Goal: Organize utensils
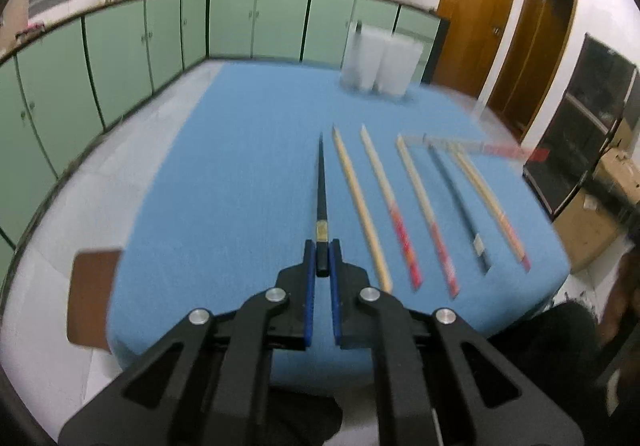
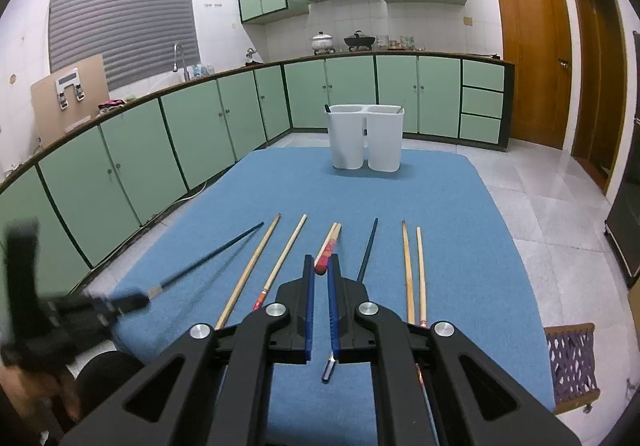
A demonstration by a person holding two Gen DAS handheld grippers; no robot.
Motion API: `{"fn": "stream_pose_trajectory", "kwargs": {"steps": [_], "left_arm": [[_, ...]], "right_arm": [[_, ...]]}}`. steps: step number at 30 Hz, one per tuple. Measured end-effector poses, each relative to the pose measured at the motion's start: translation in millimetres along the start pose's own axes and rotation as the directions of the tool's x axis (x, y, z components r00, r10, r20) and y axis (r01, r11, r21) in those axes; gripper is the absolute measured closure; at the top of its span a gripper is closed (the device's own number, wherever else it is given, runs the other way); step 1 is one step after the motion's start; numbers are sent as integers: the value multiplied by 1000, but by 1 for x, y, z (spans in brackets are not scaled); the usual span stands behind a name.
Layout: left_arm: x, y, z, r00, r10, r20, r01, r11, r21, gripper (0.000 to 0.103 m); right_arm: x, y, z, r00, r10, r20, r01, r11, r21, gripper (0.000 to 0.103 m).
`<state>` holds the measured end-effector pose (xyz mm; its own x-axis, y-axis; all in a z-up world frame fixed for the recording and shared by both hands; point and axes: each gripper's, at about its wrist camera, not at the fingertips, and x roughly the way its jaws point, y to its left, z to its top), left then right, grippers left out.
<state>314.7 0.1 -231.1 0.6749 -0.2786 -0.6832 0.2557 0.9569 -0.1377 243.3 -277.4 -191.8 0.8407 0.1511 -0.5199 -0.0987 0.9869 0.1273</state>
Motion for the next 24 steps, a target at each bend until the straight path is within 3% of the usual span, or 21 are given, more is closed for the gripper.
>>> {"fn": "stream_pose_trajectory", "kwargs": {"steps": [8, 24], "left_arm": [[-30, -2, 71, 989, -20, 149, 13, 999, 45, 97], [13, -1, 161, 982, -111, 152, 101, 992, 69, 97]], "right_arm": [[5, 8, 22, 999, 6, 35, -4, 999, -48, 97], [45, -3, 103, 999, 38, 3, -38, 992, -124, 97]]}}
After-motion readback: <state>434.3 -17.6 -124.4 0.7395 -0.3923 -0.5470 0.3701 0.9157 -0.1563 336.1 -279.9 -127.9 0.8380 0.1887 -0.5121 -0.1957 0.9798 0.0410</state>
